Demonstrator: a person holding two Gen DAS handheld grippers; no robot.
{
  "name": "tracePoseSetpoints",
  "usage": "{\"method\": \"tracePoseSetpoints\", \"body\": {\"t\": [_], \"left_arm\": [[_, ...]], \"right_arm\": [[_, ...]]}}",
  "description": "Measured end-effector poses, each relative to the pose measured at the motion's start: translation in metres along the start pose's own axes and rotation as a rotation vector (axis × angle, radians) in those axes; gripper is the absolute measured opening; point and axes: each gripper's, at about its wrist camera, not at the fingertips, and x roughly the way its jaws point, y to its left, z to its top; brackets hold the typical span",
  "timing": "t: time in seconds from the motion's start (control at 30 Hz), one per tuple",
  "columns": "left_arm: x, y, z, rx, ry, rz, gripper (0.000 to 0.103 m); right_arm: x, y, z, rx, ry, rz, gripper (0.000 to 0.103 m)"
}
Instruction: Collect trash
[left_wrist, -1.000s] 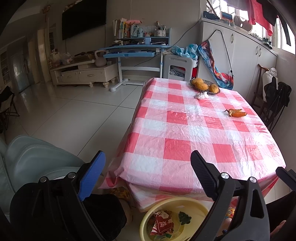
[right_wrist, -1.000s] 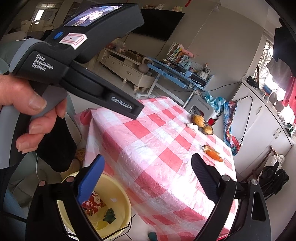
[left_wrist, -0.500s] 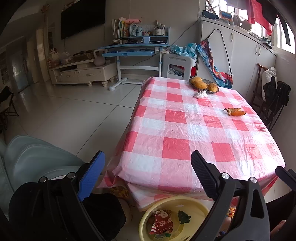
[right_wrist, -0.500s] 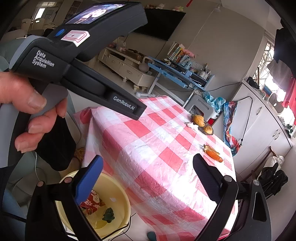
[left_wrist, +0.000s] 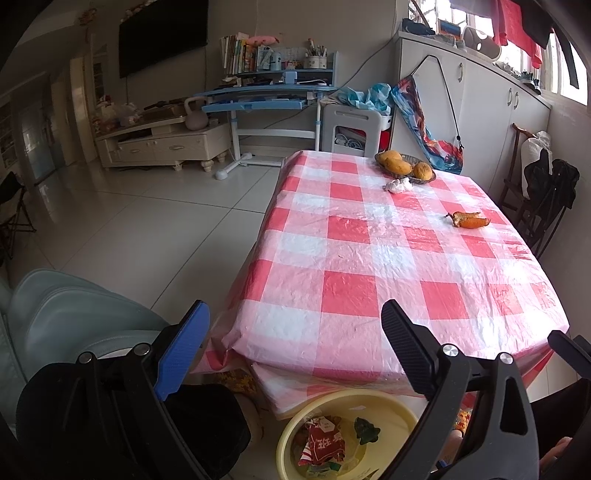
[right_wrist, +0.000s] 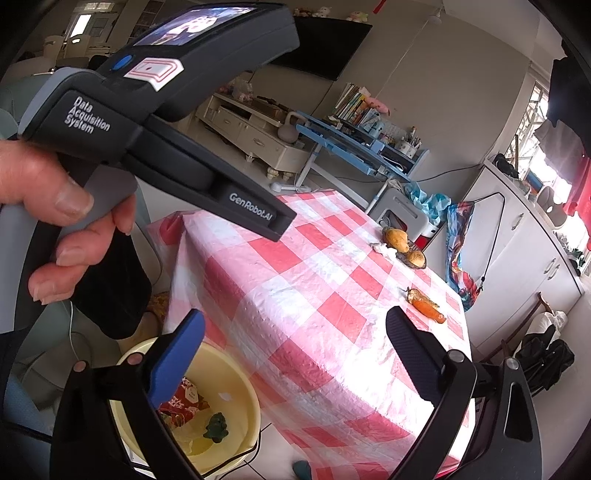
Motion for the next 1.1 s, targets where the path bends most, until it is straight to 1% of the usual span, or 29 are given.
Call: {"method": "tracePoseSetpoints", "body": {"t": [0.4, 0.47, 0.6, 0.73, 0.8, 0.9, 0.97, 1.1], "left_arm": [[0.001, 0.002, 0.005, -0.007, 0.008, -0.02, 0.091], [0.002, 0.0, 0.011, 0.001, 0.018, -0.037, 0.091], [0.003, -0.006, 0.031, 0.031, -0.003, -0.065, 0.091], [0.021, -0.019, 0.063, 0.088, -0.006, -0.097, 0.091], [0.033, -0.029, 0.079, 0.125, 0.004, -0.125, 0.091], [0.058, -0.051, 0.1, 0.188, 0.004, -0.139, 0.091], [0.081, -0.067, 0.116, 0.222, 0.016, -0.142, 0.091], [0.122, -0.092, 0.139, 0.235, 0.049, -0.163, 0.091]], "right_arm": [[0.002, -0.001, -0.001, -0.006, 0.004, 0.0, 0.094], [0.003, -0.002, 0.0, -0.019, 0.008, 0.006, 0.094], [0.008, -0.01, 0.005, -0.072, 0.013, 0.012, 0.094], [0.022, -0.028, 0.009, -0.111, 0.03, 0.011, 0.094], [0.034, -0.042, 0.01, -0.124, 0.042, 0.005, 0.094], [0.054, -0.062, 0.011, -0.131, 0.056, 0.001, 0.094], [0.071, -0.078, 0.012, -0.137, 0.067, -0.001, 0.094], [0.103, -0.107, 0.012, -0.132, 0.091, -0.01, 0.094]]}}
